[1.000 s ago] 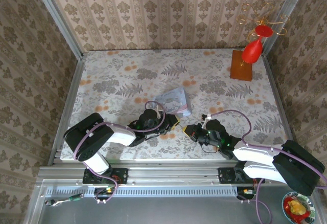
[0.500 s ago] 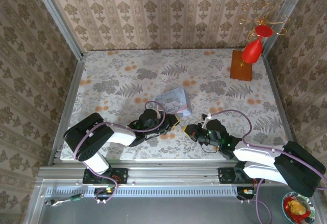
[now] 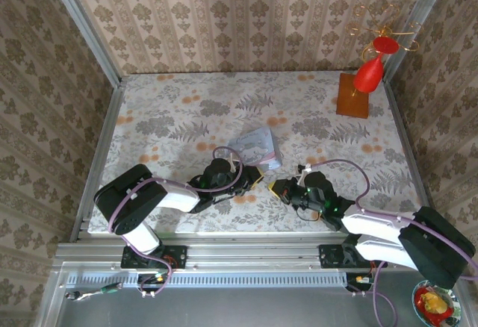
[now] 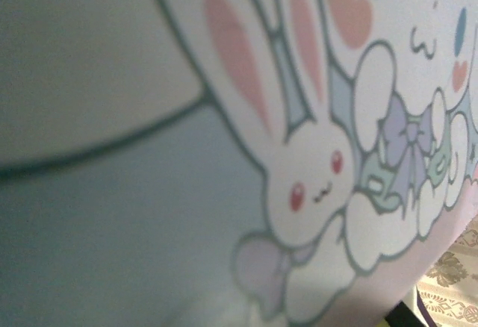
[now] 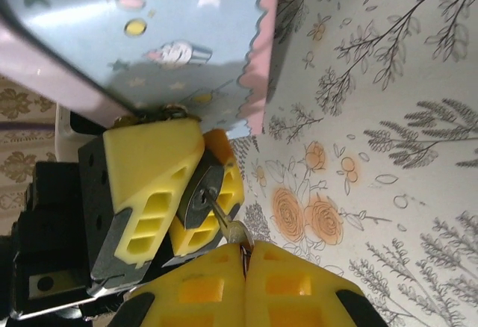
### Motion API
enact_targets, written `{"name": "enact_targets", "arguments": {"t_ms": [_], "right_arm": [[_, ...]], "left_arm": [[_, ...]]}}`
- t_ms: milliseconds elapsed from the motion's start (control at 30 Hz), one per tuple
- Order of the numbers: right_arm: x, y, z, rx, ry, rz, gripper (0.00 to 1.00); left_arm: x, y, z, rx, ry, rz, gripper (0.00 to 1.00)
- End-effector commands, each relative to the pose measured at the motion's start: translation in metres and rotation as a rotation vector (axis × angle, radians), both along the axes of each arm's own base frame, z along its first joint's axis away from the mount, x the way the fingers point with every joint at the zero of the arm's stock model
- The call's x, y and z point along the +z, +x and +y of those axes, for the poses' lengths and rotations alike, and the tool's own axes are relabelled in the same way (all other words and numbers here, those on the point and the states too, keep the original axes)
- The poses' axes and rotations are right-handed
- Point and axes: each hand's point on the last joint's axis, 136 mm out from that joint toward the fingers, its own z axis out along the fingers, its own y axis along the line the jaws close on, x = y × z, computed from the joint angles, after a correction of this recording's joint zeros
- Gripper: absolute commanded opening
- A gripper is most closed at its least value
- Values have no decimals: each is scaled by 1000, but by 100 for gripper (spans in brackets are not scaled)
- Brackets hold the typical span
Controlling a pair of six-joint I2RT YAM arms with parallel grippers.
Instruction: Unlock the padlock with the key
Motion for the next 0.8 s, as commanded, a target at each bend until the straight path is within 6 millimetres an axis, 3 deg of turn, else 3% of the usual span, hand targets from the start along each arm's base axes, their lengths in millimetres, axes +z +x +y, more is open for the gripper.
{"name": "enact_targets", "arguments": {"t_ms": [0,767], "right_arm": [[18,11,4,13,44,-35,0],[40,18,26,55,104,-49,0]], "left_arm": [[26,-6,-14,-52,-80,-21,2],[29,-11,-29,-84,-96,-28,2]]}}
